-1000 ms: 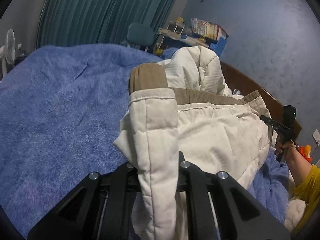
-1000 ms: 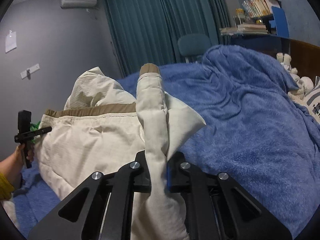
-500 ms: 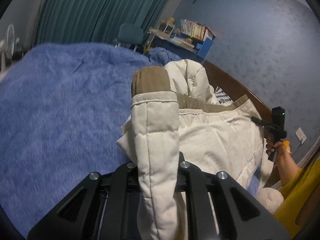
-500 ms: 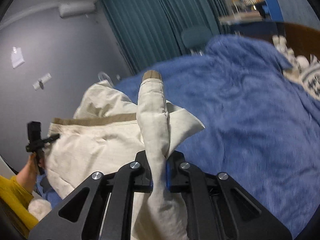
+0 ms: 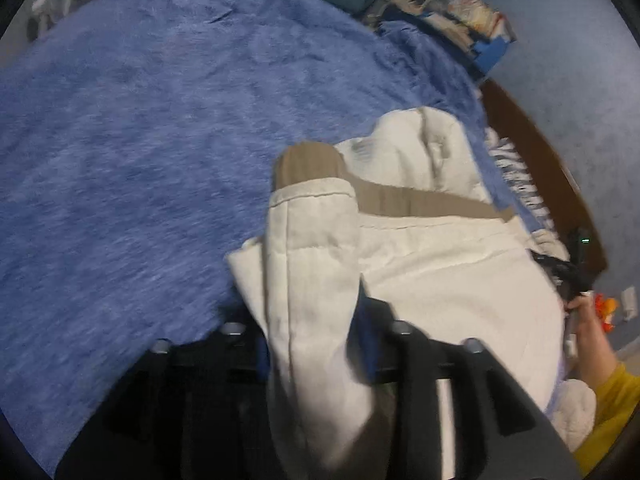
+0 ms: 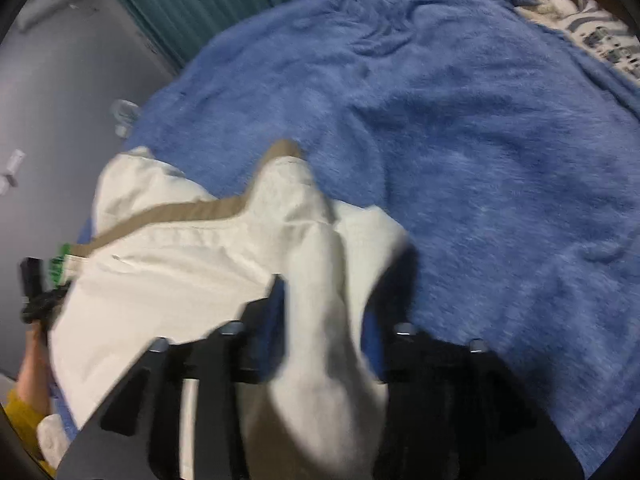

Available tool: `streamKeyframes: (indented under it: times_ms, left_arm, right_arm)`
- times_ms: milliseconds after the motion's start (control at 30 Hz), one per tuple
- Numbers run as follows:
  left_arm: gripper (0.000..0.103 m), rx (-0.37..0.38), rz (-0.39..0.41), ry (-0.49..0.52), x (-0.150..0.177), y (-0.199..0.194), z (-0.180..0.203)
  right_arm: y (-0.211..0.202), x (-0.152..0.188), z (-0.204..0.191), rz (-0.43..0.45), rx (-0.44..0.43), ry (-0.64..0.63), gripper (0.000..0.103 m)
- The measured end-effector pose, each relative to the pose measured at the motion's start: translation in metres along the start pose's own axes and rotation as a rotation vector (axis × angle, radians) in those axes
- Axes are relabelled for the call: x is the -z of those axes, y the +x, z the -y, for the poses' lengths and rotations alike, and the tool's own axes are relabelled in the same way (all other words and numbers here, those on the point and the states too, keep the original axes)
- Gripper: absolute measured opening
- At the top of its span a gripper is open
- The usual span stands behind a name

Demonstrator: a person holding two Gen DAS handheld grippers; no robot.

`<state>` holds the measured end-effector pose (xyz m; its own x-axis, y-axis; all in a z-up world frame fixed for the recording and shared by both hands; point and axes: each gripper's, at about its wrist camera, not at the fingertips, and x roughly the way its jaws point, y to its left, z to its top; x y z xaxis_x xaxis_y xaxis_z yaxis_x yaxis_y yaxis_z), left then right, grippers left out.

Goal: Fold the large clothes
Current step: 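Release the folded side and press the jacket flat with both grippers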

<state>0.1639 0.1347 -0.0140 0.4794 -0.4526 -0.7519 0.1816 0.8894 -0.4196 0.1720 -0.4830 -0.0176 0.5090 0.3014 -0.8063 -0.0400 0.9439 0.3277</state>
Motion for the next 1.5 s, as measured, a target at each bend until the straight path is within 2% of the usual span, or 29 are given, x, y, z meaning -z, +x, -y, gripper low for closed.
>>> streamKeyframes:
  times_ms: [33,67,100,167,233,300,367,467,567,633,733,833,1000,1167,1367,1500]
  left_arm:
    - [0.047,-0.030,0.008,-0.001,0.002,-0.006,0.001]
    - [0.057,-0.069,0.033,0.002,0.007,-0.021,0.004]
    - [0.066,-0.088,0.055,0.012,0.016,-0.030,0.007]
    - [0.073,-0.172,0.096,0.053,0.031,-0.058,0.027]
    - [0.075,-0.220,0.100,0.098,0.042,-0.070,0.051]
    - [0.080,-0.274,0.098,0.133,0.054,-0.077,0.073]
    - [0.090,-0.359,0.093,0.154,0.073,-0.079,0.101]
    - [0.093,-0.356,0.068,0.172,0.101,-0.070,0.135]
    - [0.093,-0.369,0.038,0.166,0.116,-0.048,0.152]
    - [0.093,-0.384,-0.006,0.171,0.122,-0.026,0.157]
    - [0.096,-0.428,0.015,0.201,0.108,-0.004,0.157]
    - [0.096,-0.402,-0.006,0.134,0.075,0.014,0.144]
    - [0.097,-0.410,-0.057,0.094,0.022,0.054,0.127]
    - [0.097,-0.397,-0.092,0.024,-0.016,0.086,0.110]
    - [0.097,-0.399,-0.048,-0.017,-0.026,0.100,0.099]
    - [0.097,-0.444,-0.004,-0.001,-0.009,0.073,0.107]
  right_arm:
    - [-0.005,0.001,-0.001,0.004,0.037,0.001,0.065]
    - [-0.018,0.006,-0.008,0.016,0.054,-0.002,0.070]
    - [-0.026,0.010,-0.013,0.022,0.065,-0.012,0.069]
    - [-0.047,0.028,-0.033,0.036,0.155,-0.060,0.074]
    - [-0.061,0.045,-0.050,0.049,0.188,-0.122,0.077]
    - [-0.074,0.068,-0.075,0.066,0.199,-0.186,0.080]
    - [-0.083,0.093,-0.095,0.077,0.165,-0.216,0.088]
    - [-0.083,0.118,-0.122,0.070,0.176,-0.277,0.090]
    - [-0.065,0.125,-0.139,0.057,0.219,-0.330,0.094]
    - [-0.057,0.119,-0.144,0.055,0.222,-0.305,0.097]
    - [-0.039,0.099,-0.152,0.050,0.233,-0.275,0.097]
    - [-0.005,0.067,-0.158,0.023,0.261,-0.273,0.097]
    - [0.038,0.020,-0.160,-0.040,0.257,-0.238,0.097]
    - [0.067,-0.002,-0.148,-0.054,0.216,-0.183,0.097]
    - [0.075,-0.005,-0.143,-0.039,0.190,-0.161,0.097]
    - [0.054,-0.005,-0.139,0.000,0.198,-0.155,0.096]
